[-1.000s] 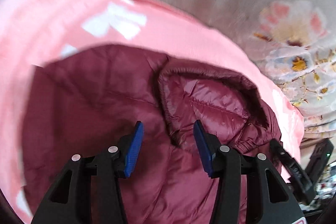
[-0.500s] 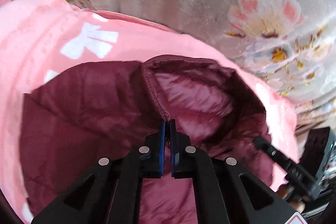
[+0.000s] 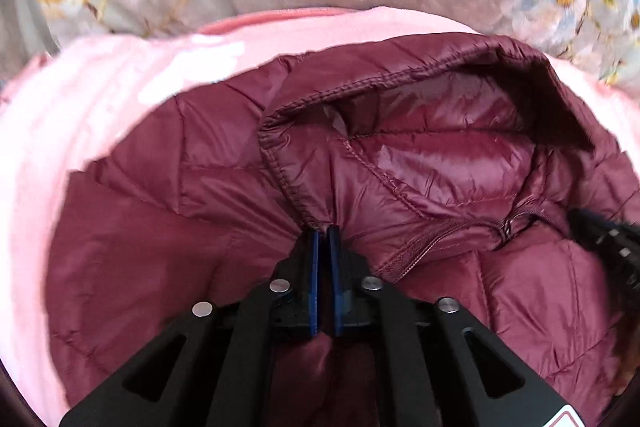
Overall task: Fold large clothes
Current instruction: 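Lift the jacket with both tools and fold it over toward the collar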
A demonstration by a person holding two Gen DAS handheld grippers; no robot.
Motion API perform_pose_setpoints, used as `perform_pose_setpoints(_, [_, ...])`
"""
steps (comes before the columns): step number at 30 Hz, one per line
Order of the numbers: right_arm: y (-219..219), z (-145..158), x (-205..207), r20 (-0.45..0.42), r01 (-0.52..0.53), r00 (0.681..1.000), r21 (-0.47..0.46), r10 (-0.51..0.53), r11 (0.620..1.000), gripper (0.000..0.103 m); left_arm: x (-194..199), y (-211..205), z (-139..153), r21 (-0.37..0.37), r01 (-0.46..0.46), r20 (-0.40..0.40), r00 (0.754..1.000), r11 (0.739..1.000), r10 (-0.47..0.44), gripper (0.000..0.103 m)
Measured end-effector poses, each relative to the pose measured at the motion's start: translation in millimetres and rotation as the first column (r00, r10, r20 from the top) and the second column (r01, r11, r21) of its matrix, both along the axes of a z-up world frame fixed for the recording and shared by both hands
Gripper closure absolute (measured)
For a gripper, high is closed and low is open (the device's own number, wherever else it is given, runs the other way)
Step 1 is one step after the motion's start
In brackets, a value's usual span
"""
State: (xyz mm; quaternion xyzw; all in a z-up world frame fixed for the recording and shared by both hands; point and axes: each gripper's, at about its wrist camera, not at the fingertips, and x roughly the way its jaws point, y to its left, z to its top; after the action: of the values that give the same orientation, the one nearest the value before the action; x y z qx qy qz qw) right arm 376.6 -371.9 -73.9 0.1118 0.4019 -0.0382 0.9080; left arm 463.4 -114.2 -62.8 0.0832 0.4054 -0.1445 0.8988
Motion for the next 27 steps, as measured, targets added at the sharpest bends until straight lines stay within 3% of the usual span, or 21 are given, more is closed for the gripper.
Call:
perform_pose_setpoints(2, [-7, 11, -13, 0.000, 0.011, 1.000, 0.023, -0.011, 1.000, 0.094, -11, 8, 10, 0.015, 0.017, 0.017, 1.000, 1.000, -0.018, 0.090])
perform_pose_setpoints(6, [-20, 57, -29, 0.102, 0.021, 0.994, 0.022, -0.023, 1.000, 0.092, -22, 35, 50, -0.053, 0.030, 0.060, 0.998, 0.998, -0.027, 0.083])
perform_pose_setpoints(10, [-20, 105, 8, 0.188, 0.024, 0.982, 0.076, -0.038, 0.997, 0.092, 6, 26, 104, -0.127, -0.045, 0.111, 0.992, 0.991, 0.059, 0.076])
perform_pose_setpoints(13, [-16, 116, 55, 0.208, 0.020, 0.977, 0.126, -0.046, 0.992, 0.092, 43, 8, 121, -0.214, -0.080, 0.038, 0.995, 0.974, 0.090, 0.072])
perform_pose_setpoints(15, [-9, 110, 77, 0.197, 0.026, 0.979, 0.100, -0.045, 0.995, 0.092, 67, -3, 118, -0.246, -0.126, -0.014, 0.992, 0.961, 0.127, 0.071])
perform_pose_setpoints(19, [2, 68, 107, 0.104, 0.027, 0.994, 0.013, -0.028, 1.000, 0.092, 97, -15, 84, -0.215, -0.189, -0.108, 0.980, 0.958, 0.169, 0.072])
perform_pose_setpoints(22, [5, 42, 100, 0.066, -0.012, 0.998, 0.003, 0.012, 1.000, 0.092, 98, -13, 56, -0.229, -0.175, -0.173, 0.975, 0.957, 0.137, 0.072])
perform_pose_setpoints(27, [3, 13, 86, 0.024, -0.031, 0.999, -0.021, 0.031, 0.999, 0.095, 82, -10, 24, -0.162, -0.115, -0.150, 0.984, 0.980, 0.091, 0.072])
